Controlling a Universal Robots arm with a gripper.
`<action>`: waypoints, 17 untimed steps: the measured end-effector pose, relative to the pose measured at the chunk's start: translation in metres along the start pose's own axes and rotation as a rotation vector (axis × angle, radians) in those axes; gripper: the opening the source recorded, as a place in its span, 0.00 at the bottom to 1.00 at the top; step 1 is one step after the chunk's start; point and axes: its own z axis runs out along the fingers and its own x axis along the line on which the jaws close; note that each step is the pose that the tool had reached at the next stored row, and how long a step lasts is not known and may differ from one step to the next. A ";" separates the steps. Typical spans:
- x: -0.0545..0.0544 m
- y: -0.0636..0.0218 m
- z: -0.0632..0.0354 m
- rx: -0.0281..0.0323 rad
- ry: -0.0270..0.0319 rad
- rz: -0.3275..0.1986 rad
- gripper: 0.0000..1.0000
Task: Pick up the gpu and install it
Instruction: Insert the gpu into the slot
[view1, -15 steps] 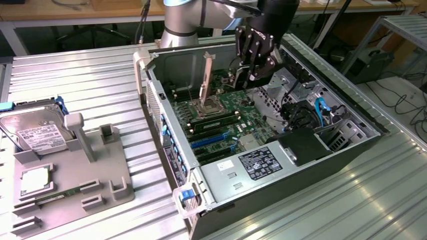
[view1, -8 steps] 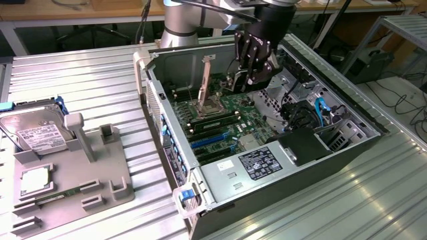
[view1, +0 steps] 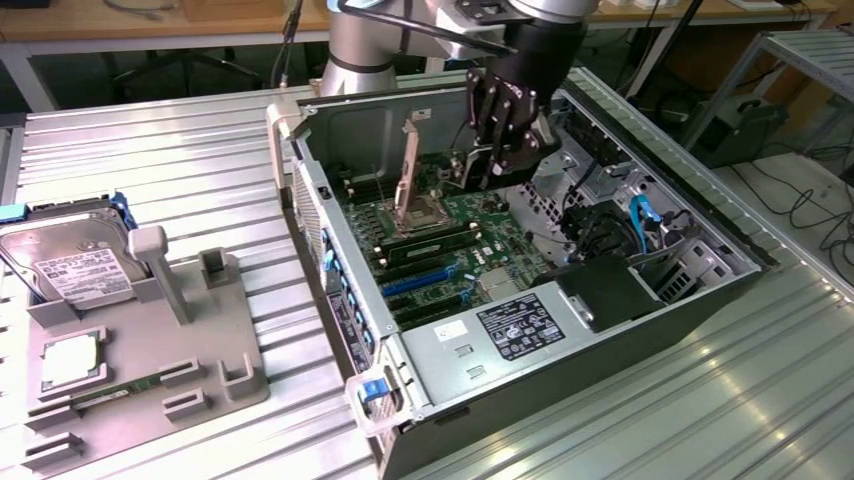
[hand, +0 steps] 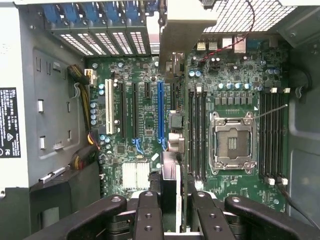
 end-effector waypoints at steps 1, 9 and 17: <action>0.000 0.0007 0.0008 0.0000 0.0000 0.000 0.28; 0.000 0.0048 0.0068 0.0000 0.0001 0.000 0.28; 0.000 0.0074 0.0126 0.0000 0.0000 0.000 0.28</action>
